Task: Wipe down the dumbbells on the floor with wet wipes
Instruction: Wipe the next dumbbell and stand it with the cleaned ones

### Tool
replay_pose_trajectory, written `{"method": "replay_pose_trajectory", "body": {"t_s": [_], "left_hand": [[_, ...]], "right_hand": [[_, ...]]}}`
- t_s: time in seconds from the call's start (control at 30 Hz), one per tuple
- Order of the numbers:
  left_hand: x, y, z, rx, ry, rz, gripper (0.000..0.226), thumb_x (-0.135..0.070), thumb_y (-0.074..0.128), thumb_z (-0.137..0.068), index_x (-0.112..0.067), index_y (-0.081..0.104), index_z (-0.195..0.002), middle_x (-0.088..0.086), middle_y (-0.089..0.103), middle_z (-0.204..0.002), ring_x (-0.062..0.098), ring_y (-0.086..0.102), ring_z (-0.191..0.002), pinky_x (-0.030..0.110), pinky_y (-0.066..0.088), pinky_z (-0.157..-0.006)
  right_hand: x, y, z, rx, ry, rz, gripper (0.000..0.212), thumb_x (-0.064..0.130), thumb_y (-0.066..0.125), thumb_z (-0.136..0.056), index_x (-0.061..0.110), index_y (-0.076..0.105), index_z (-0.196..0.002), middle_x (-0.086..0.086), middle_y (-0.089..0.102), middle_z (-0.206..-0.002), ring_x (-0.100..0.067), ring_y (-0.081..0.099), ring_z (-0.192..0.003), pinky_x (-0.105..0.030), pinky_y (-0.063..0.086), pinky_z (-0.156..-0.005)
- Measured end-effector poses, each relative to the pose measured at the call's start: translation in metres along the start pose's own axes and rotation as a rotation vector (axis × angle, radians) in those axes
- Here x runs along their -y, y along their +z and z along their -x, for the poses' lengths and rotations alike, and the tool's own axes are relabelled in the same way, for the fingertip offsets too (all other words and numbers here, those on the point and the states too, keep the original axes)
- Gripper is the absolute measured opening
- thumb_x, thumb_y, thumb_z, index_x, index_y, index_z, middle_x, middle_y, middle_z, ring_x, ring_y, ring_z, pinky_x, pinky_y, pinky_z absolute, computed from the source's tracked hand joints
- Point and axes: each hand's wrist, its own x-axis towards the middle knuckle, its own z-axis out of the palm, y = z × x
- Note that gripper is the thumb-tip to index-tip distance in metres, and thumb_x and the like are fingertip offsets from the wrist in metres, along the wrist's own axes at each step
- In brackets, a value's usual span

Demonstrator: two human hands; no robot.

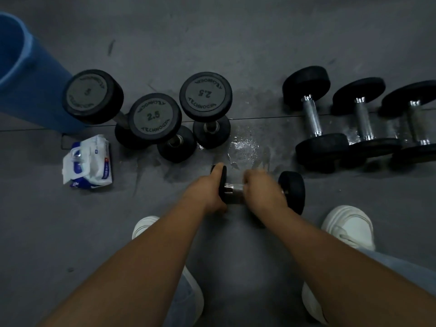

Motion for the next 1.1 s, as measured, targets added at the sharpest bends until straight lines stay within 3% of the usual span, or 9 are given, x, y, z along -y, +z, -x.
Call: {"method": "replay_pose_trajectory", "body": {"t_s": [0.1, 0.23, 0.37, 0.47, 0.6, 0.7, 0.87, 0.97, 1.1], "left_hand": [[0.000, -0.002, -0.003, 0.009, -0.005, 0.002, 0.123, -0.028, 0.084, -0.064, -0.032, 0.000, -0.154, 0.015, 0.058, -0.130, 0.033, 0.058, -0.116, 0.039, 0.050, -0.095], [0.000, 0.001, -0.003, -0.014, 0.002, 0.015, 0.114, -0.032, 0.078, -0.072, -0.033, 0.000, -0.154, 0.017, 0.059, -0.131, 0.034, 0.059, -0.117, 0.036, 0.048, -0.094], [-0.002, -0.003, -0.002, 0.014, -0.014, -0.003, 0.120, -0.027, 0.081, -0.067, -0.033, -0.001, -0.155, 0.016, 0.056, -0.133, 0.033, 0.058, -0.117, 0.037, 0.049, -0.095], [-0.004, -0.005, -0.001, 0.030, -0.025, -0.011, 0.124, -0.025, 0.082, -0.064, -0.034, -0.003, -0.154, 0.016, 0.057, -0.132, 0.033, 0.059, -0.116, 0.036, 0.050, -0.093], [-0.003, -0.004, -0.001, 0.024, -0.028, 0.002, 0.124, -0.025, 0.083, -0.064, -0.033, -0.002, -0.155, 0.015, 0.055, -0.133, 0.032, 0.057, -0.117, 0.035, 0.049, -0.092], [-0.003, -0.004, -0.003, 0.016, -0.017, -0.005, 0.123, -0.027, 0.082, -0.066, -0.032, -0.002, -0.155, 0.017, 0.057, -0.132, 0.033, 0.058, -0.116, 0.035, 0.049, -0.093], [-0.006, -0.007, -0.003, -0.010, -0.044, 0.026, 0.118, -0.026, 0.082, -0.062, -0.037, 0.008, -0.154, 0.014, 0.057, -0.131, 0.032, 0.058, -0.115, 0.031, 0.049, -0.087], [-0.013, -0.016, -0.006, -0.020, -0.066, 0.012, 0.112, -0.026, 0.080, -0.064, -0.037, 0.014, -0.153, 0.013, 0.056, -0.132, 0.033, 0.056, -0.117, 0.031, 0.047, -0.085], [-0.016, -0.020, -0.009, 0.114, -0.185, 0.134, 0.096, -0.025, 0.085, -0.057, -0.026, 0.038, -0.141, 0.011, 0.059, -0.124, 0.033, 0.061, -0.106, 0.035, 0.057, -0.076]], "right_hand": [[-0.002, 0.002, 0.002, -0.064, 0.157, -0.019, 0.022, 0.009, 0.048, -0.091, 0.007, 0.059, -0.109, -0.019, 0.057, -0.116, -0.035, 0.061, -0.101, -0.036, 0.049, -0.082], [0.024, 0.012, 0.015, 0.163, -0.104, -0.094, 0.020, 0.011, 0.054, -0.086, 0.013, 0.061, -0.104, -0.013, 0.063, -0.104, -0.031, 0.064, -0.095, -0.034, 0.050, -0.077], [-0.001, 0.008, 0.003, -0.064, 0.111, -0.112, 0.018, 0.008, 0.049, -0.086, 0.011, 0.060, -0.100, -0.016, 0.061, -0.103, -0.034, 0.061, -0.093, -0.034, 0.048, -0.075], [0.008, 0.005, 0.006, 0.088, -0.031, -0.030, 0.021, 0.009, 0.051, -0.088, 0.011, 0.060, -0.107, -0.014, 0.060, -0.107, -0.032, 0.062, -0.097, -0.034, 0.048, -0.079], [-0.004, -0.001, -0.007, 0.026, 0.028, 0.003, 0.021, 0.004, 0.051, -0.086, 0.013, 0.061, -0.102, -0.014, 0.058, -0.110, -0.032, 0.061, -0.098, -0.030, 0.044, -0.076], [0.009, 0.005, 0.007, 0.246, -0.178, 0.116, 0.020, 0.012, 0.052, -0.088, 0.013, 0.064, -0.105, -0.012, 0.062, -0.107, -0.031, 0.063, -0.099, -0.032, 0.046, -0.077], [-0.020, -0.001, 0.005, -0.051, -0.156, 0.229, 0.022, 0.031, 0.054, -0.089, 0.017, 0.061, -0.104, -0.008, 0.057, -0.105, -0.030, 0.061, -0.091, -0.035, 0.045, -0.071], [-0.025, 0.004, 0.011, -0.094, -0.290, 0.361, 0.025, 0.034, 0.055, -0.085, 0.020, 0.064, -0.103, -0.004, 0.058, -0.103, -0.026, 0.059, -0.094, -0.034, 0.040, -0.073], [-0.029, 0.008, 0.006, -0.024, -0.341, 0.414, 0.031, 0.031, 0.054, -0.089, 0.025, 0.055, -0.119, 0.001, 0.056, -0.124, -0.021, 0.050, -0.117, -0.037, 0.033, -0.093]]}}
